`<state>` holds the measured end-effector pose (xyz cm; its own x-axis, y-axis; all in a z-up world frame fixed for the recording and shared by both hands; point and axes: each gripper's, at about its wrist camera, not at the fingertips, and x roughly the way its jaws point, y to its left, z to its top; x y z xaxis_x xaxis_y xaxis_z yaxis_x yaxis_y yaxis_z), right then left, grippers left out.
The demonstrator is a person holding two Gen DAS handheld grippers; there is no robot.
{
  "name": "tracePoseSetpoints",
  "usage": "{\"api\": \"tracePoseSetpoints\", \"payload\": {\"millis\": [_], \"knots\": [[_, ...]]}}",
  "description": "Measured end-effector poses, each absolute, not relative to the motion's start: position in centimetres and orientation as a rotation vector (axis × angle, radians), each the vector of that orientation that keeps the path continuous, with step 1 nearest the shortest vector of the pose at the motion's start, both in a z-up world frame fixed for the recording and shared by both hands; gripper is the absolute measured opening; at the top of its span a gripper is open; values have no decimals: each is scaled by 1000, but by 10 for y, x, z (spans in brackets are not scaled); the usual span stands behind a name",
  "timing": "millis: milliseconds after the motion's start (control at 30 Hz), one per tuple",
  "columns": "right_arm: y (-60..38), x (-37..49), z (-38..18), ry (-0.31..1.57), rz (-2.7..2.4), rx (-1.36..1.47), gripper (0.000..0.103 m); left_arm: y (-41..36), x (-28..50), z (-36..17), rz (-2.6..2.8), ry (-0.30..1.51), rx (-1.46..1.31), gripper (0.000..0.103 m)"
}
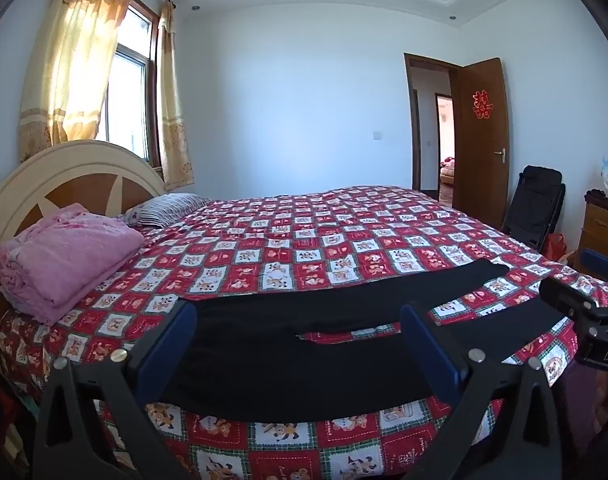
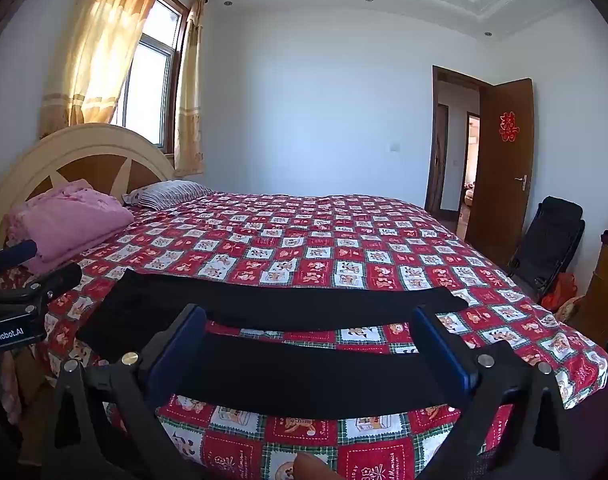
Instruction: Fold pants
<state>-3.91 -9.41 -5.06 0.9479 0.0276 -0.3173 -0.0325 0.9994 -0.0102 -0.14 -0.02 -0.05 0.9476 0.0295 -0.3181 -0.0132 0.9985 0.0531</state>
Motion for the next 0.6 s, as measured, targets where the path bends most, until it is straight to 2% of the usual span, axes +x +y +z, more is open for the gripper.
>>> {"api": "tracePoseSetpoints", "payload": {"millis": [600], "knots": [[-93,-34,-58,347,20,-25,102,2,3,-4,13,342,36,103]]}}
